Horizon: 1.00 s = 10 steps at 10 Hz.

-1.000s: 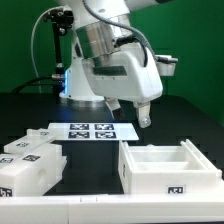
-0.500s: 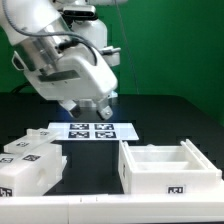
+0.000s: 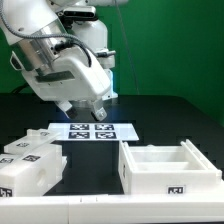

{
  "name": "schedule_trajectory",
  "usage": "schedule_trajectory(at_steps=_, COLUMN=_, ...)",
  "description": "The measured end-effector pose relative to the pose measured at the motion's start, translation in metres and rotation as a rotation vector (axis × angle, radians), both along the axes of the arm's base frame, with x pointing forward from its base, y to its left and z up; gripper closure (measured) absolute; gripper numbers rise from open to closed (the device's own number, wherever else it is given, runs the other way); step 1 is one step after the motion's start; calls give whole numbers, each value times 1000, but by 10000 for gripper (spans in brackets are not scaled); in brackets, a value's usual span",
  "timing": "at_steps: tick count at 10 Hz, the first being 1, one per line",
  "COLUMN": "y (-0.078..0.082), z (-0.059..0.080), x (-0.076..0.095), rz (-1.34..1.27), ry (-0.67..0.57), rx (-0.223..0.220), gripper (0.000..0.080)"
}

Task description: Assemble cabinet

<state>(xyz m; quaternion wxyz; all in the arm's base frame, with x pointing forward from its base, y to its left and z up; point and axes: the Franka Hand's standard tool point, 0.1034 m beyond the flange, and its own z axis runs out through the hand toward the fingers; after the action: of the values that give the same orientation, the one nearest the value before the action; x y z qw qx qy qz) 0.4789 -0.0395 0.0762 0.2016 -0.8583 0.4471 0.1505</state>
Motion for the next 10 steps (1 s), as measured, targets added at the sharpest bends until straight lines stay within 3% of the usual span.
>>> schedule_trajectory(at_steps=2, y=-3, z=-1, x=-3, rz=146, ry=-9, rx=-88, gripper=2)
schedule_trajectory(at_steps=4, y=6, z=-3, x=-7, rz=276, ry=4, rx=-149, gripper=2)
schedule_trajectory(at_steps=5, y=11, z=-5, x=1, rz=251, ry=-72, rx=-239, gripper=2)
schedule_trajectory(at_steps=7, y=14, z=-7, x=-1, rz=253, ry=-139, rx=-307, gripper=2)
schedule_trajectory(at_steps=8, y=13, z=-7, x=4, rz=238, ry=-198, rx=-365, gripper=2)
schedule_trajectory(at_steps=9, y=14, z=-10, x=2, rz=273, ry=-224, rx=-389, gripper=2)
schedule_trajectory(at_steps=10, y=4, z=-11, x=1, rz=354, ry=-240, rx=-398, gripper=2)
